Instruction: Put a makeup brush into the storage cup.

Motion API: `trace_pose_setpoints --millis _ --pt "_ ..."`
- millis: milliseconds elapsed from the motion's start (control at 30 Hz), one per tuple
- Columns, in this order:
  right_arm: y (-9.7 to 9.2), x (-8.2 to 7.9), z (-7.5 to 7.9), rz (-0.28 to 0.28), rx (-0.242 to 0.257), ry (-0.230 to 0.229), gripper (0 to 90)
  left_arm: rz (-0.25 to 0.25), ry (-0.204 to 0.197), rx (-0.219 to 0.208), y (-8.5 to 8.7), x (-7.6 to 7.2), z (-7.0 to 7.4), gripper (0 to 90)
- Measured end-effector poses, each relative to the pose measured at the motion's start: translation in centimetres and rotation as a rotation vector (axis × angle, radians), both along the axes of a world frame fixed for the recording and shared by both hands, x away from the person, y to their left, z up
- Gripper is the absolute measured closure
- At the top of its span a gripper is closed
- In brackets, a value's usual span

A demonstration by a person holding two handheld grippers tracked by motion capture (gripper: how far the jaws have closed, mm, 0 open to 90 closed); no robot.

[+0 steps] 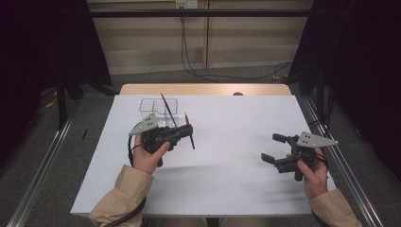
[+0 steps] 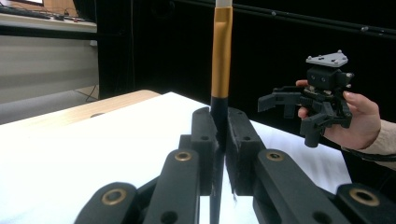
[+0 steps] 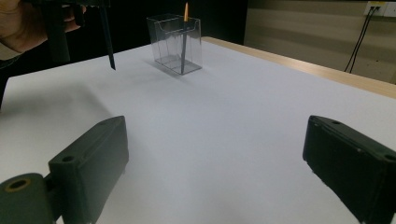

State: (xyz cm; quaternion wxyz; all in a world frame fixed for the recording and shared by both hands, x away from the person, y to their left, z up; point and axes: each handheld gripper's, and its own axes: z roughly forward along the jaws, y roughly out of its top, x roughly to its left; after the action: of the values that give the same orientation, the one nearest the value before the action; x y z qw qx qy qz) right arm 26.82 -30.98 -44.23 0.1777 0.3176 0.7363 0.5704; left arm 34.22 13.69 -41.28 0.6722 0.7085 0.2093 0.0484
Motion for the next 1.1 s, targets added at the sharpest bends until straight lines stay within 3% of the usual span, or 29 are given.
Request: trace_pose_setpoints --millis 500,1100 --pt "0.0 -0.3 -0.1 -0.001 -0.012 0.003 5.5 0.016 0.007 0.002 0.5 0.3 0.6 83.1" --pt "-0.1 -0.3 0.0 0.002 -0.013 -0.004 5.5 0.048 0.021 0.056 1.3 1.8 2.0 83.2"
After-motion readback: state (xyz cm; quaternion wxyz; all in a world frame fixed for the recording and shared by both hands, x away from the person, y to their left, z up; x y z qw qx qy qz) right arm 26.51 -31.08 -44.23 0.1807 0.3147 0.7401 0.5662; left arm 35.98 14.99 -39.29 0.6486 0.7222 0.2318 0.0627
